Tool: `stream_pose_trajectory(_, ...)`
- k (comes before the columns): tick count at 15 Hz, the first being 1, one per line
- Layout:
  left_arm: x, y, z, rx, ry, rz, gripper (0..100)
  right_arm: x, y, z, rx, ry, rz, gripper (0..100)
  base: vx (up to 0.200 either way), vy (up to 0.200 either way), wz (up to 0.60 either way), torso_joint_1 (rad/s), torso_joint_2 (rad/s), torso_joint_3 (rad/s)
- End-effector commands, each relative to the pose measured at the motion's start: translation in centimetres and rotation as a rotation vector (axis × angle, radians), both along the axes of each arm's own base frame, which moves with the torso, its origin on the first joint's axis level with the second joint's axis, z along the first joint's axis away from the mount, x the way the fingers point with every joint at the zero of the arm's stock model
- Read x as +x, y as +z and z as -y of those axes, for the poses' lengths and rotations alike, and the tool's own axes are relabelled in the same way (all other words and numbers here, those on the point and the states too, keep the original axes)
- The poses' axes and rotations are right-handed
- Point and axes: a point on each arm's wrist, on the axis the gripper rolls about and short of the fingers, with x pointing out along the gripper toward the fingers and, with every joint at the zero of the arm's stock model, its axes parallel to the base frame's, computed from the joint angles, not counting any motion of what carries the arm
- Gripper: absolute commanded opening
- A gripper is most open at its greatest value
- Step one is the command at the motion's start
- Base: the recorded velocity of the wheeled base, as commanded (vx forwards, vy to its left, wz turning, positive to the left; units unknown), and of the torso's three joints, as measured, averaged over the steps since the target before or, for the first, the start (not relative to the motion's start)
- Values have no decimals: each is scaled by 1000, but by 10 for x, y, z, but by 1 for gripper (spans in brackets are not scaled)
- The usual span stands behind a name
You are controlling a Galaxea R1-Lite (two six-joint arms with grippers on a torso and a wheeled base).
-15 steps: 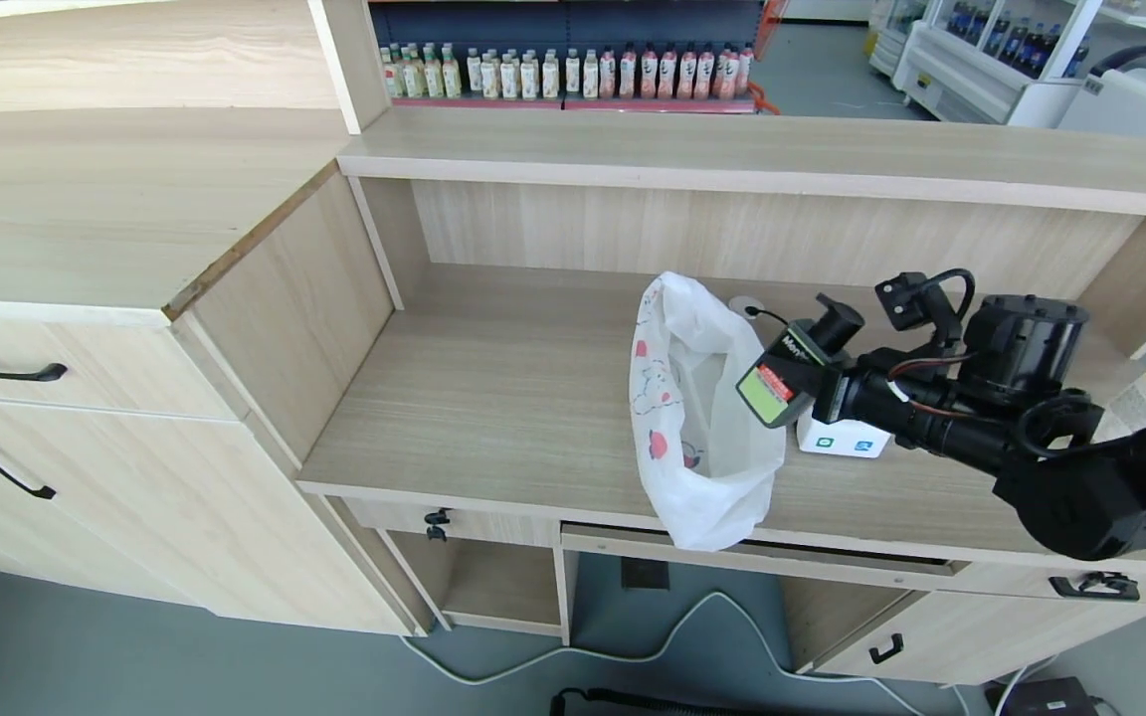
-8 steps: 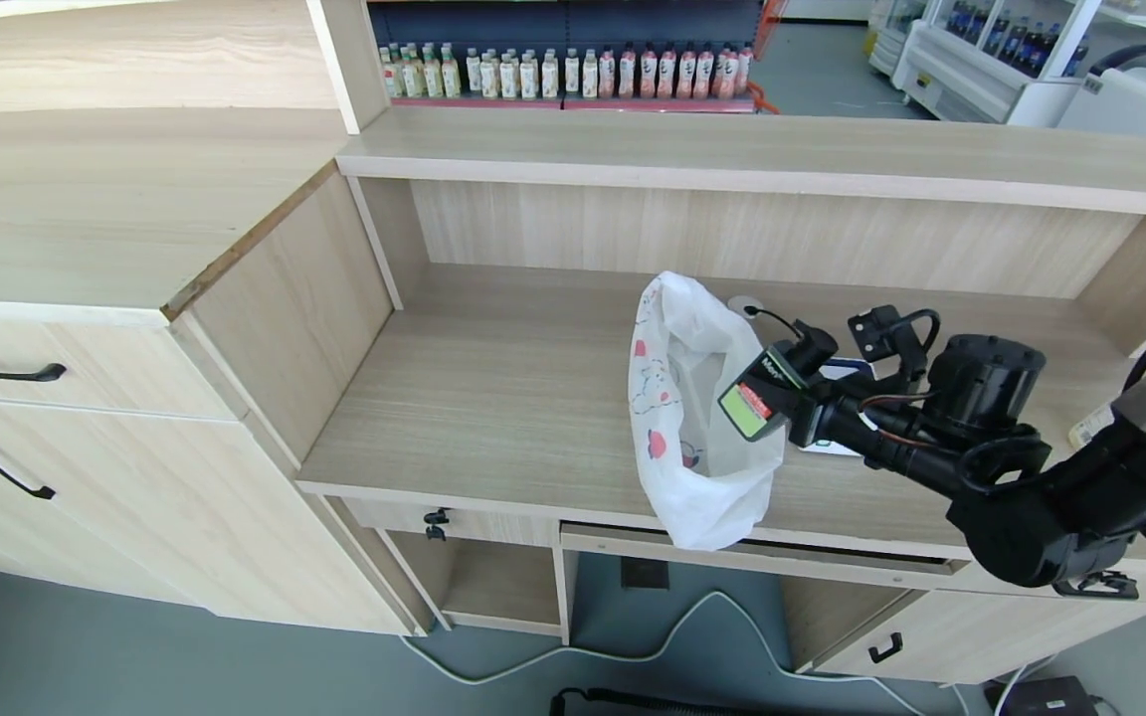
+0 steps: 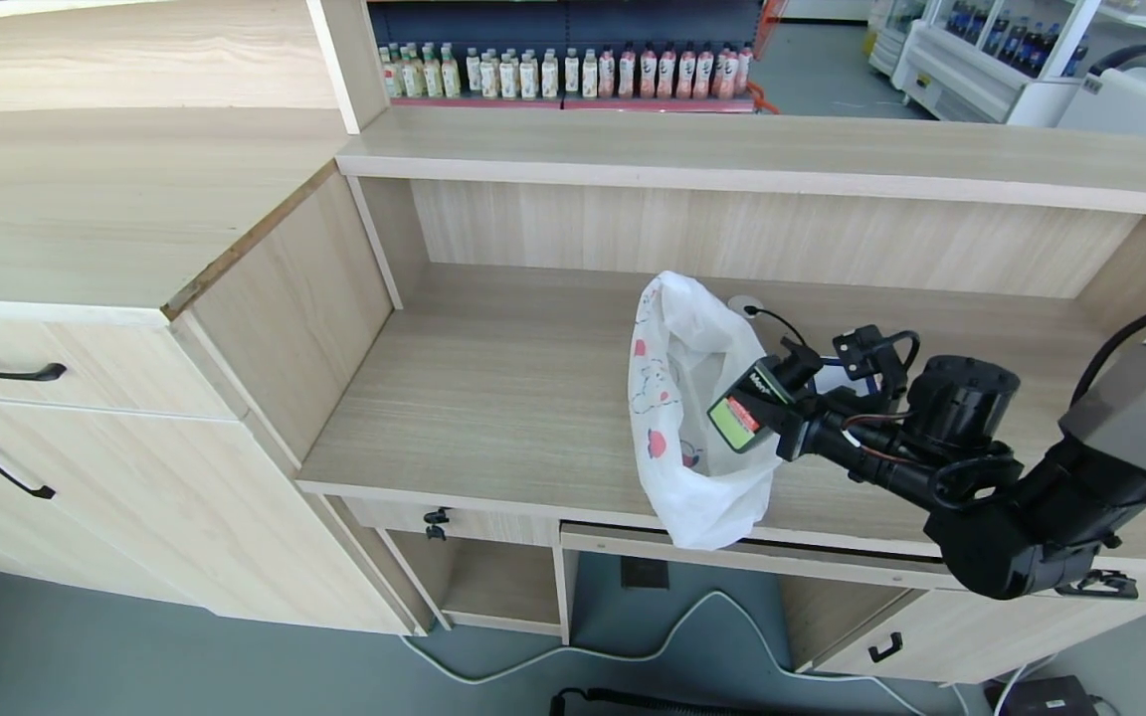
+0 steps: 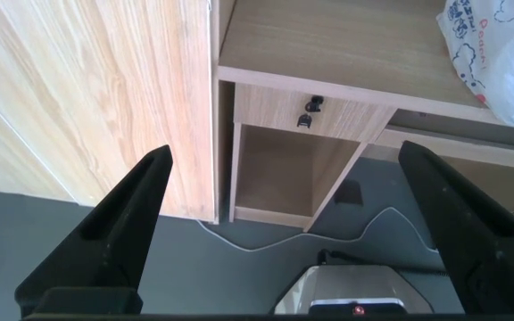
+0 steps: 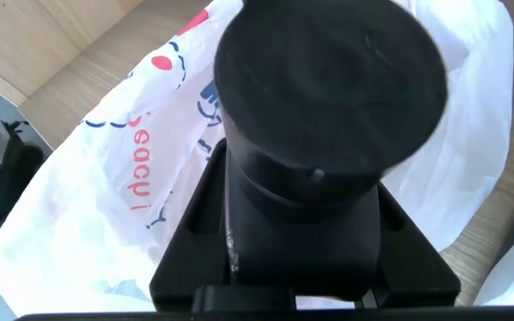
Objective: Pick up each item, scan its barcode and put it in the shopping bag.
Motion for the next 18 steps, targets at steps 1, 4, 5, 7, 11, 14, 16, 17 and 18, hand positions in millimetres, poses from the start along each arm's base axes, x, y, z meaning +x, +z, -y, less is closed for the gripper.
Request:
stream_pose_trajectory(1, 0, 0, 0, 0, 1, 0, 100, 1, -6, -3, -3, 7, -13, 0, 0, 0, 0, 0, 0, 0)
stream_pose_trajectory(4, 0, 0, 0, 0, 0, 0, 100, 0, -9, -3, -2, 6, -1, 0, 0, 0, 0, 0, 0, 0)
stream_pose_trajectory(5, 0, 0, 0, 0, 1, 0, 100, 1, -15, -2, -3, 6, 17, 0, 0, 0, 0, 0, 0, 0)
stream_pose_trajectory(7, 0, 0, 0, 0, 1, 0, 100, 5, -31, -3, 10, 4, 42, 0, 0, 0, 0, 0, 0, 0)
stream_pose_trajectory(11, 0, 0, 0, 0, 0, 0, 100, 6, -39, -9, 16, 23, 16, 0, 0, 0, 0, 0, 0, 0)
stream_pose_trajectory(14, 0, 0, 0, 0, 0, 0, 100, 11, -43, -11, 16, 24, 20, 0, 0, 0, 0, 0, 0, 0)
stream_pose_trajectory(16, 0, 0, 0, 0, 0, 0, 100, 9, -46, -10, 9, 27, 9, 0, 0, 0, 0, 0, 0, 0)
stream_pose_trajectory(17, 0, 0, 0, 0, 0, 0, 100, 9, -46, -8, 7, 23, 9, 0, 0, 0, 0, 0, 0, 0)
stream_pose_trajectory(18, 0, 0, 0, 0, 0, 0, 100, 9, -46, -8, 3, 21, 10, 0, 0, 0, 0, 0, 0, 0)
